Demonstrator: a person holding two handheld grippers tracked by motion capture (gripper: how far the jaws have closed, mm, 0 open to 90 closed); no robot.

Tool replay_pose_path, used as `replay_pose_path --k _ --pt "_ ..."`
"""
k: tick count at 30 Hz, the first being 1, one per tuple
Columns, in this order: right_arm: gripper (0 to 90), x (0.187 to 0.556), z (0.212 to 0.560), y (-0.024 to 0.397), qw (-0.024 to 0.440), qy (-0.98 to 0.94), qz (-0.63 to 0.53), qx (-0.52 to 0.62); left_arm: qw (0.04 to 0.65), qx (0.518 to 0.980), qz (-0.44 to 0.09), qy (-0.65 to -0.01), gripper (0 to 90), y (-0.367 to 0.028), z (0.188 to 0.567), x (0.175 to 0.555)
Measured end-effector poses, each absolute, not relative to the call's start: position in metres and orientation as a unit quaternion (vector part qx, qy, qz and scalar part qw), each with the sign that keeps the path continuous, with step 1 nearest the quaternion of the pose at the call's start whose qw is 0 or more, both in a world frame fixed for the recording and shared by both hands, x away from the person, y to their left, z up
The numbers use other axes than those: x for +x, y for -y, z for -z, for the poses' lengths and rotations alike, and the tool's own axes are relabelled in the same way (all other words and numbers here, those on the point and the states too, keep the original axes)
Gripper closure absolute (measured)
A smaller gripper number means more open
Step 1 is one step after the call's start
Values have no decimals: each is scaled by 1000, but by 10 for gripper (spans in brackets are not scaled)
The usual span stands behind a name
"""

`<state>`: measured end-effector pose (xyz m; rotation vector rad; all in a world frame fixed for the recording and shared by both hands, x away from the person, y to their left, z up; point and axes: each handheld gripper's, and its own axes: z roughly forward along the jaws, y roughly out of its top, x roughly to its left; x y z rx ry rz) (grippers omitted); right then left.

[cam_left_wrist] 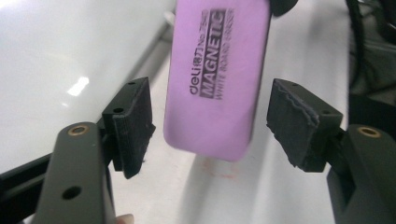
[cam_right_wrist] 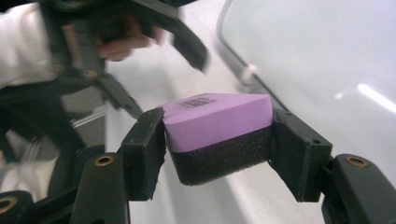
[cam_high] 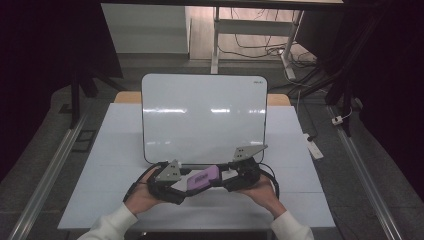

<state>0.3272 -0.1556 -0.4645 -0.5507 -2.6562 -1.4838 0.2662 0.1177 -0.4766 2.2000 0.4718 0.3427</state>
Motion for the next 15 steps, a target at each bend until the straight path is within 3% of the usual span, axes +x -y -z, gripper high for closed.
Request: replay_pose_path --k 5,15 --pt "387 330 468 157 28 843 486 -228 417 867 -193 -192 321 -112 471 256" --pt "388 331 471 155 55 815 504 -280 387 870 -235 -196 347 -93 475 252"
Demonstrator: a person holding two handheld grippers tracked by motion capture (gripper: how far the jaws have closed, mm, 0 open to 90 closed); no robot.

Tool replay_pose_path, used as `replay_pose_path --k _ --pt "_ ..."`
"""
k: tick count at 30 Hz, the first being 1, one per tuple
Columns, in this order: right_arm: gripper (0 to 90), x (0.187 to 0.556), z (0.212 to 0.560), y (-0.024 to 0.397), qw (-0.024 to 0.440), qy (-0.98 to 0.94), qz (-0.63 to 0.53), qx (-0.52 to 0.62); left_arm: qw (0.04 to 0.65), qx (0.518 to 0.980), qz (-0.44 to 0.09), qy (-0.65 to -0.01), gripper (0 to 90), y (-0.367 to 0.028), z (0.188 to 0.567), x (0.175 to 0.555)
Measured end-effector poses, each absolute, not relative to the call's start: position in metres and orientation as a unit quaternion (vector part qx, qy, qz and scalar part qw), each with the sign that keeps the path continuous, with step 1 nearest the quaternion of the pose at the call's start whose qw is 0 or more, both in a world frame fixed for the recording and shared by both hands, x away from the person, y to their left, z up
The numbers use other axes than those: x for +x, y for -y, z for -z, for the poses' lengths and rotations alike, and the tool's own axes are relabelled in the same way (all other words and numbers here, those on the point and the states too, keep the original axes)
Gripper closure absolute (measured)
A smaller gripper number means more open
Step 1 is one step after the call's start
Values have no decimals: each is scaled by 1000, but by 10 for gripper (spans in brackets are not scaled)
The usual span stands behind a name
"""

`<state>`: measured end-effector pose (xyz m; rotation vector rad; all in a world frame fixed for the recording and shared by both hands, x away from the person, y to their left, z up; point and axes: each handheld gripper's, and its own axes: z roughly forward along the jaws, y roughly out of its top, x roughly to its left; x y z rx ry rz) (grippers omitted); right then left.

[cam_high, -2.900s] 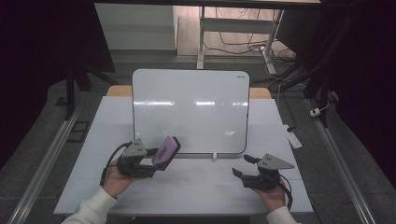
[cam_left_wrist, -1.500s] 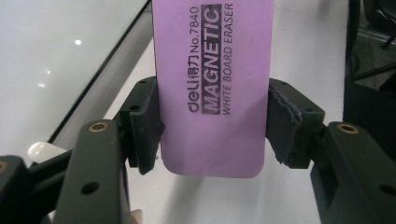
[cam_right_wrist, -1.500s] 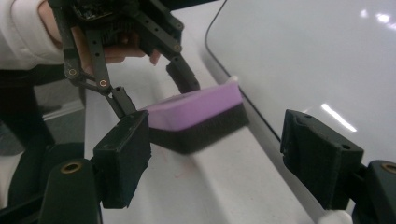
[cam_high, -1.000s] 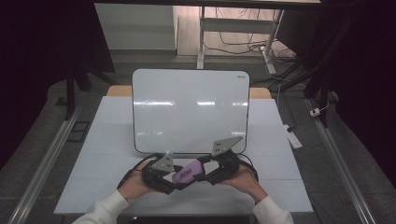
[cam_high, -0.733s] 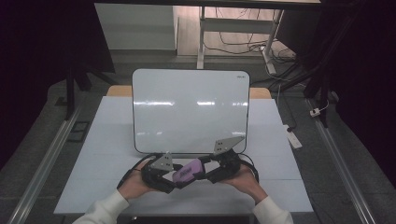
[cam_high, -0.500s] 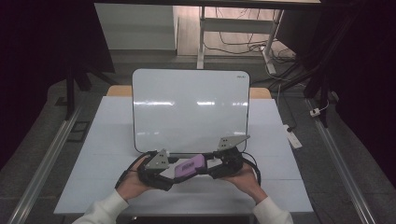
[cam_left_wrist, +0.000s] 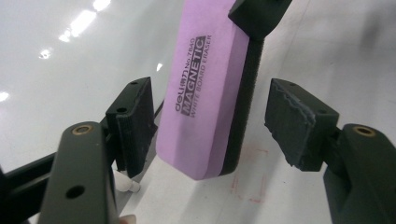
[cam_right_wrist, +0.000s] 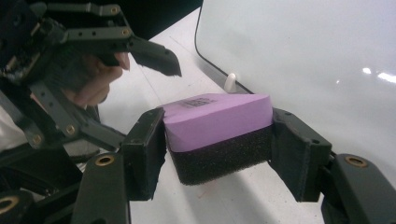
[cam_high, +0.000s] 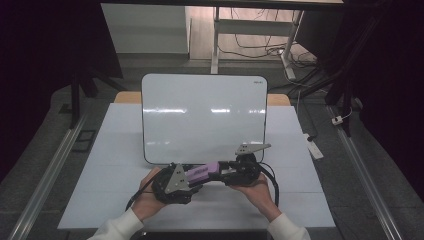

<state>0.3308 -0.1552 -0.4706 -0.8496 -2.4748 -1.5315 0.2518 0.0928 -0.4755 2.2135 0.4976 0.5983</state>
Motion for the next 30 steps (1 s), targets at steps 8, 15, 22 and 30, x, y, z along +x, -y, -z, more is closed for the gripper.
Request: replay_pose_path --k 8,15,22,30 --pt "388 332 474 153 75 794 511 -319 363 874 -261 -193 385 -82 480 252" --pt "387 330 473 151 95 786 521 -319 337 876 -288 -188 478 -77 485 253" --pt "399 329 472 152 92 778 535 -315 337 874 -293 -192 621 -78 485 252" --pt "298 329 471 156 83 767 558 -306 357 863 -283 -216 640 -86 480 255"
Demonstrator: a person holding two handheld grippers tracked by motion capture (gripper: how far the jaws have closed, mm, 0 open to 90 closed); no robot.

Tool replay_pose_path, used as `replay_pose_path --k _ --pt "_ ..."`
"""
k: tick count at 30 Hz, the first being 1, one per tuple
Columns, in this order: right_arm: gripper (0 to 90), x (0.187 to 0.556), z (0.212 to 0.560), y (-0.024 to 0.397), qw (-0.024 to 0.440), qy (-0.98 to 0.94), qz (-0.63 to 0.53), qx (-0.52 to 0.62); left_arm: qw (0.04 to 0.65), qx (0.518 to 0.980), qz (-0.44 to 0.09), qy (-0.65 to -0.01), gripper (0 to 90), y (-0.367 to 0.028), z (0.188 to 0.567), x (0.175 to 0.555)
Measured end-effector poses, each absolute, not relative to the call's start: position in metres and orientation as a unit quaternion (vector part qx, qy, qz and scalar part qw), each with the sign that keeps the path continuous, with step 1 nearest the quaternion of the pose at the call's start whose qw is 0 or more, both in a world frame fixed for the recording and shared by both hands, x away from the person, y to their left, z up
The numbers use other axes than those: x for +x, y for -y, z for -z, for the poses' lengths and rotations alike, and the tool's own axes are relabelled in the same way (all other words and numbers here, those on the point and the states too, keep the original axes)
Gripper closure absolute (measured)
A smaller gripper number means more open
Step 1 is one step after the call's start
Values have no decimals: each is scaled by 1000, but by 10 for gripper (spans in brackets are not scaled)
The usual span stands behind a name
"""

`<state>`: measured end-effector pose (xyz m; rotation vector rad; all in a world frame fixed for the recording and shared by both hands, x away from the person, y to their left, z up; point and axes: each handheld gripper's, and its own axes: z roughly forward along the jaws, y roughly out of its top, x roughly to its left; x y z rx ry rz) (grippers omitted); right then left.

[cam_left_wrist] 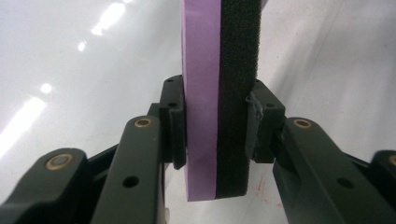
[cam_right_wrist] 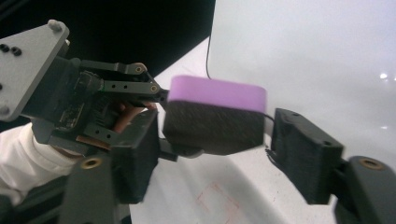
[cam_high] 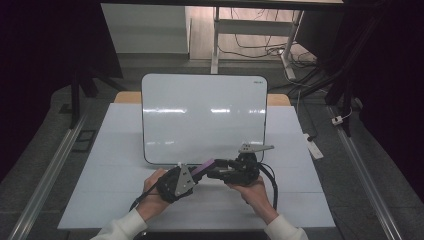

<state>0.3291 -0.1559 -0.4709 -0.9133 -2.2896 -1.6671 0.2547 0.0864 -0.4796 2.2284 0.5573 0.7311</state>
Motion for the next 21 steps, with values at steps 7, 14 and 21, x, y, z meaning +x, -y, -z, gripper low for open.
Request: replay_pose_path --k 7,14,21 --pt "274 325 467 173 37 758 578 -300 387 842 -274 -256 639 -108 469 260" --pt "278 317 472 204 -52 777 555 -293 425 816 -258 -296 639 -132 458 266" --pt "291 306 484 238 -122 784 524 -309 448 797 -251 -316 639 -147 449 269"
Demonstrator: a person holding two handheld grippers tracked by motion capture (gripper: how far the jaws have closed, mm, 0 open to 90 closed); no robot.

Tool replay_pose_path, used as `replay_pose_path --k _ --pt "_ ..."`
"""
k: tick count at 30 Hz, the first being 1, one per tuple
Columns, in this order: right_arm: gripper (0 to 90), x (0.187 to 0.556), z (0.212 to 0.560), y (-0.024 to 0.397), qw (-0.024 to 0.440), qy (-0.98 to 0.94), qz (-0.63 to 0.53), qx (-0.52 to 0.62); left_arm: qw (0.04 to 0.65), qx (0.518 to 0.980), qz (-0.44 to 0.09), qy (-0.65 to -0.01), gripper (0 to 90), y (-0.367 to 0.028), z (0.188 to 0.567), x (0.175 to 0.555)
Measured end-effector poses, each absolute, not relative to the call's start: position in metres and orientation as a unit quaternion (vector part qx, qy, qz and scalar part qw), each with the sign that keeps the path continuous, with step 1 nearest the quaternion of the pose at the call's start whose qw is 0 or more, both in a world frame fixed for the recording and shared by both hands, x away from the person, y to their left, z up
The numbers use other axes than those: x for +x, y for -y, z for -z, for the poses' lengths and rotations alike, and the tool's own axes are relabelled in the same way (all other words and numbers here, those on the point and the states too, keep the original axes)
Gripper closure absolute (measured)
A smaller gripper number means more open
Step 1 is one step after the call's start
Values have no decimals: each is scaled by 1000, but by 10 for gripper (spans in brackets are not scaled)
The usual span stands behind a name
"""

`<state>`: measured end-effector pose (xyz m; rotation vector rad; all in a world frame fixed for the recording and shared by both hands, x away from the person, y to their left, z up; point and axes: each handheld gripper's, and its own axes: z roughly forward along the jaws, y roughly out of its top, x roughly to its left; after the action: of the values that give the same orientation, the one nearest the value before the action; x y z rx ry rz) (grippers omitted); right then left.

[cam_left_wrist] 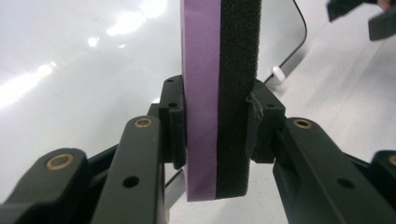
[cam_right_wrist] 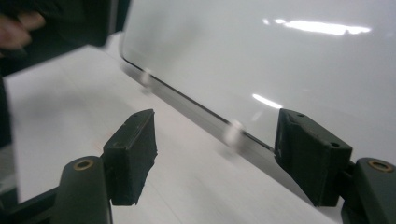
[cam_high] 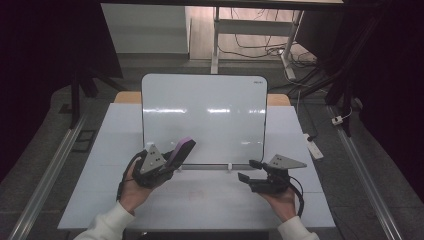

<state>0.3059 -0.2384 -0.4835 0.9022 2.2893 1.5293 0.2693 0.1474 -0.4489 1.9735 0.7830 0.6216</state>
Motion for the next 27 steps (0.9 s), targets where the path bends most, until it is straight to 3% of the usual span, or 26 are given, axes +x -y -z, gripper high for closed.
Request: replay_pose_path --k 7,19,27 --pt "300 289 491 267 179 -790 -491 320 470 780 -242 -334 638 -160 442 275" --pt "303 289 498 279 194 -795 -472 329 498 740 -248 -378 638 -186 419 293" --pt "303 290 500 274 199 -804 -459 321 480 720 -265 -426 637 -202 397 324"
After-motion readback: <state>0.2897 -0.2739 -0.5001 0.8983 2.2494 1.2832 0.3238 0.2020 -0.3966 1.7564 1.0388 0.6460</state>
